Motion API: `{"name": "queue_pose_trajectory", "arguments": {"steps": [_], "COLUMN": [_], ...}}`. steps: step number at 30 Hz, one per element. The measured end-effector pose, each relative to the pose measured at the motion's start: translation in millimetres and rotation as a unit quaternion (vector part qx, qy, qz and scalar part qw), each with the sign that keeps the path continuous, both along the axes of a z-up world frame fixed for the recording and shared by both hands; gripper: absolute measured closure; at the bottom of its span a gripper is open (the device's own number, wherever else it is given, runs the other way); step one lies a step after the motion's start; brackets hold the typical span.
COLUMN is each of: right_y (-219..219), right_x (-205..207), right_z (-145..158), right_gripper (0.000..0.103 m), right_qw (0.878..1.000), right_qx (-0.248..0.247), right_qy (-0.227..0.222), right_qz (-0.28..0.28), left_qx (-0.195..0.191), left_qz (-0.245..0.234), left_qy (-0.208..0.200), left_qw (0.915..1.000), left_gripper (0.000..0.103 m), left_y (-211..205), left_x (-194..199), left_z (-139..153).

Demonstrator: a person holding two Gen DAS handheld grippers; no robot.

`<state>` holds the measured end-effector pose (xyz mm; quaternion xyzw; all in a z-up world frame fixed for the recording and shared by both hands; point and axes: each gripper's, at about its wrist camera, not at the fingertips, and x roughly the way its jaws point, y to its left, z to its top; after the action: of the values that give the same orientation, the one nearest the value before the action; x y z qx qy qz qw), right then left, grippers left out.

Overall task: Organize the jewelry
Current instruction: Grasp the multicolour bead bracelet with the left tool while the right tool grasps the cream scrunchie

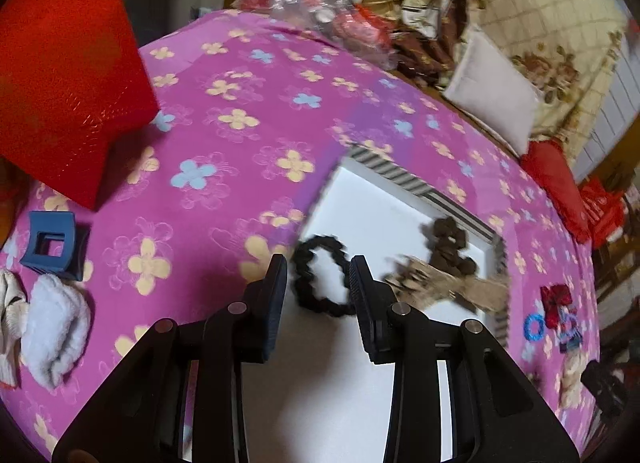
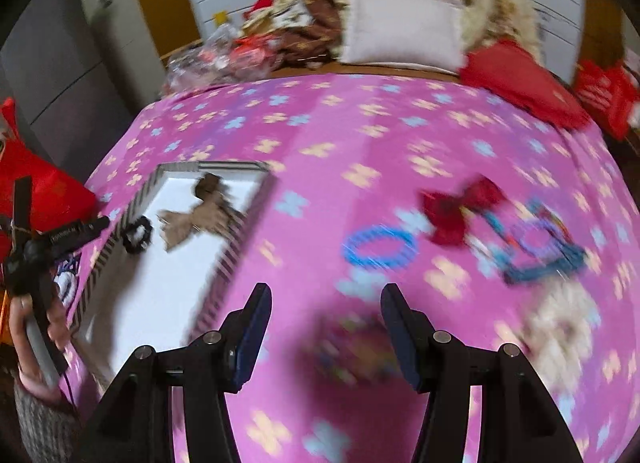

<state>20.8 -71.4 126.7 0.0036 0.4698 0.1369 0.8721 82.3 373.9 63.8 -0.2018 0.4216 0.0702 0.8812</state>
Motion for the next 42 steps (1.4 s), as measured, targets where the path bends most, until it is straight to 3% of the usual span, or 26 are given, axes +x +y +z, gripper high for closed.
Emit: {"name": "queue_pose_trajectory", "arguments": {"steps": [6,11,15,21,24,26,31,40,41,42], "right_y": [-76.2,-120.1,-142.1,-164.6,-177.1,-183.9,-197.0,-198.7,-196.3,-194.5], "right_x": [-48.3,-76.4,-89.5,-84.5,-76.5,-72.9,-60.0,-19.3,-13.7,-10.0], "right_z": [-14.0,-26.1,-32.1,-47.2,-53.0,-53.6,-53.3,-51.3,-52.5,-54.2], "right_gripper": [0.048,0.048,0.048,0.048,0.048,0.048,0.048,0.048,0.048,0.048], "right_qw": [0.999,0.997,0.997,0.996,0.995,0.994,0.995,0.996,0.996,0.996], "right_qx": [-0.027,-0.039,-0.035,-0.017,-0.013,-0.008,0.002,0.003,0.006,0.007], "right_qy": [0.008,0.013,-0.002,-0.002,-0.003,-0.007,-0.020,-0.033,-0.031,-0.028], "right_qz": [-0.047,-0.068,-0.075,-0.092,-0.102,-0.105,-0.101,-0.087,-0.083,-0.080], "left_qx": [0.052,0.051,0.039,0.032,-0.023,-0.037,-0.006,0.067,0.081,0.093], "left_qz": [-0.096,-0.182,-0.237,-0.265,-0.255,-0.252,-0.262,-0.297,-0.301,-0.304], "left_qy": [-0.039,-0.072,-0.044,0.016,0.041,0.047,0.062,0.037,0.033,0.031], "left_qw": [0.9933,0.9794,0.9696,0.9635,0.9658,0.9660,0.9630,0.9520,0.9496,0.9477], "left_gripper": [0.071,0.071,0.069,0.069,0.069,0.069,0.069,0.069,0.075,0.093], "left_y": [-74.2,-148.0,-209.3,-270.4,-280.5,-285.0,-300.6,-317.3,-320.5,-323.3], "left_x": [-31.1,-65.8,-79.8,-64.0,-42.3,-31.8,-12.2,-14.2,-16.4,-18.0], "left_z": [27.8,47.6,35.7,-4.5,-24.7,-31.8,-46.5,-50.0,-50.5,-51.1]}}
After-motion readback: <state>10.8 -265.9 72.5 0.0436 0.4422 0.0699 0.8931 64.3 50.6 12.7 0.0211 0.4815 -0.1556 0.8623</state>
